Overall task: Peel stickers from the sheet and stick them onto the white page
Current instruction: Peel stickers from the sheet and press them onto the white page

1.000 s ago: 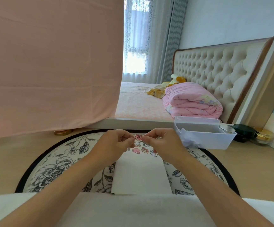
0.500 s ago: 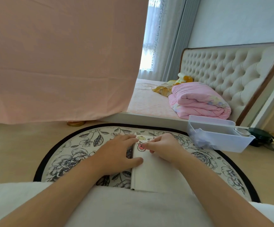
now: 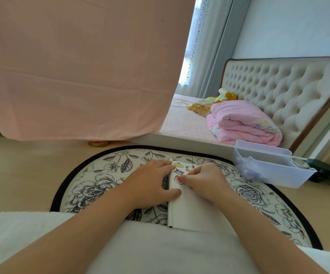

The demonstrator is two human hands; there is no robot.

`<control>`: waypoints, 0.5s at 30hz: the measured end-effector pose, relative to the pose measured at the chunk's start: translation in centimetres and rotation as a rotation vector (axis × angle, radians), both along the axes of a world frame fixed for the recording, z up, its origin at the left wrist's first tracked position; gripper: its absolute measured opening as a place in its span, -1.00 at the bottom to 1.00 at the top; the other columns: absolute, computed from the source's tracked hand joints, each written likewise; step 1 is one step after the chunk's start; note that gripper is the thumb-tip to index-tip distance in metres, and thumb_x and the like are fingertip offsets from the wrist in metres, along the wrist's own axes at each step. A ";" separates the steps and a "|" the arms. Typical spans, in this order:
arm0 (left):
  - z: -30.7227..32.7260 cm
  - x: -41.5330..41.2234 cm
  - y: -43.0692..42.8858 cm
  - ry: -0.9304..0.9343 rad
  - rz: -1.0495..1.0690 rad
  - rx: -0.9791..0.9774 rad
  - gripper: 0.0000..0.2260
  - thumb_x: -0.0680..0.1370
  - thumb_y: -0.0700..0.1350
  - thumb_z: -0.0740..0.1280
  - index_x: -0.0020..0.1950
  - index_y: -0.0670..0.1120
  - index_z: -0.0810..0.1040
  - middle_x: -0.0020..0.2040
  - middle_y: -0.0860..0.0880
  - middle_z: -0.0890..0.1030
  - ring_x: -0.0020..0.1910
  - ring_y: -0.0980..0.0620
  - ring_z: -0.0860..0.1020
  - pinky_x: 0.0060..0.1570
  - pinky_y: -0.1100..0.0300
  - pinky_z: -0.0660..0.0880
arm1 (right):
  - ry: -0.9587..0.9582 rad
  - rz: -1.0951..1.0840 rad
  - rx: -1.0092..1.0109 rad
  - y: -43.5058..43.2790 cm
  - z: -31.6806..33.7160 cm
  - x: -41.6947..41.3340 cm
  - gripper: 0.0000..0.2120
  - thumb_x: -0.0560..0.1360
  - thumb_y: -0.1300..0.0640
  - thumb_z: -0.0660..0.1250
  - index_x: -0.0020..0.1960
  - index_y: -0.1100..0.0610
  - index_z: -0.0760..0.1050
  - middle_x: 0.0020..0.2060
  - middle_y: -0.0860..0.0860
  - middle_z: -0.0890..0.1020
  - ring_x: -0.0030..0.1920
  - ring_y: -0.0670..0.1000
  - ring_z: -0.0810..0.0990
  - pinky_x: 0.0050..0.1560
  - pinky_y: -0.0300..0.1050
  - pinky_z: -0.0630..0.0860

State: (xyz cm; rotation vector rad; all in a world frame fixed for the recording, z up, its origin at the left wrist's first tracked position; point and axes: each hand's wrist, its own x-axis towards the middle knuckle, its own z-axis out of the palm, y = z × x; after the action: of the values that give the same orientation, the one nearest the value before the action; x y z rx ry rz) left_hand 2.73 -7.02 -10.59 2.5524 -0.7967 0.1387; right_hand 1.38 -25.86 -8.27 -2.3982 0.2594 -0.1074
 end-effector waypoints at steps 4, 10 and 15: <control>-0.1 -0.2 -0.1 -0.028 -0.015 -0.010 -0.30 0.50 0.29 0.30 0.59 0.13 0.19 0.57 0.22 0.16 0.53 0.23 0.06 0.51 0.09 0.16 | -0.020 -0.029 -0.039 0.1 0.0 -0.3 -0.81 0.28 -0.18 0.53 -0.36 -0.09 0.68 -0.36 -0.09 0.68 -0.22 -0.03 0.65 -0.14 -0.05 0.59; 0.4 -0.6 -0.1 -0.187 -0.097 -0.034 -0.64 0.53 0.18 0.32 0.29 0.14 0.54 0.31 0.29 0.45 0.34 0.32 0.29 0.25 0.24 0.41 | -0.061 -0.026 -0.167 0.5 -0.1 -0.7 -0.79 0.35 -0.20 0.48 -0.26 -0.06 0.67 -0.29 -0.17 0.66 -0.20 -0.14 0.62 -0.15 -0.12 0.60; 0.5 -0.8 -0.1 -0.251 -0.136 0.017 -0.73 0.58 0.11 0.26 0.18 0.10 0.64 0.13 0.24 0.60 0.21 0.29 0.39 0.01 0.38 0.41 | -0.109 0.000 -0.315 0.7 0.4 -1.5 -0.76 0.38 -0.27 0.43 -0.15 -0.12 0.66 -0.17 -0.17 0.67 -0.07 -0.09 0.64 -0.07 -0.10 0.60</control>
State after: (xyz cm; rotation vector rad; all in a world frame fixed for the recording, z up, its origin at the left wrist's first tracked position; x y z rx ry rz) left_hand 1.89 -7.09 -10.10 2.5179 -1.0655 0.4164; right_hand -0.15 -25.19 -7.90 -2.6935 0.2037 -0.2981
